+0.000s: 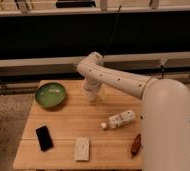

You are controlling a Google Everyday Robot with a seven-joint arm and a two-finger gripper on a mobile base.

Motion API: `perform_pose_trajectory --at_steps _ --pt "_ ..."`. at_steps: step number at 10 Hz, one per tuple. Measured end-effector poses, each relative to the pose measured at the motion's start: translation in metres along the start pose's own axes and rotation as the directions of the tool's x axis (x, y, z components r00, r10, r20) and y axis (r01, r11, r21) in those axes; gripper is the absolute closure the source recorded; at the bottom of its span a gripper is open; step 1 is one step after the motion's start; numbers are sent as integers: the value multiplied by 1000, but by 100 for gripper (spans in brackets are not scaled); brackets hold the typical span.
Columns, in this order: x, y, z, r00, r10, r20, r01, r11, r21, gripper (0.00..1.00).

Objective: Pick up the ceramic cup

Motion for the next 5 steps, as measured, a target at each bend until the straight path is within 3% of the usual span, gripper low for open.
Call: perform_pose_trajectory --at_steps 5 --pt "1 0 0 1000 -7 -1 7 1000 -2 20"
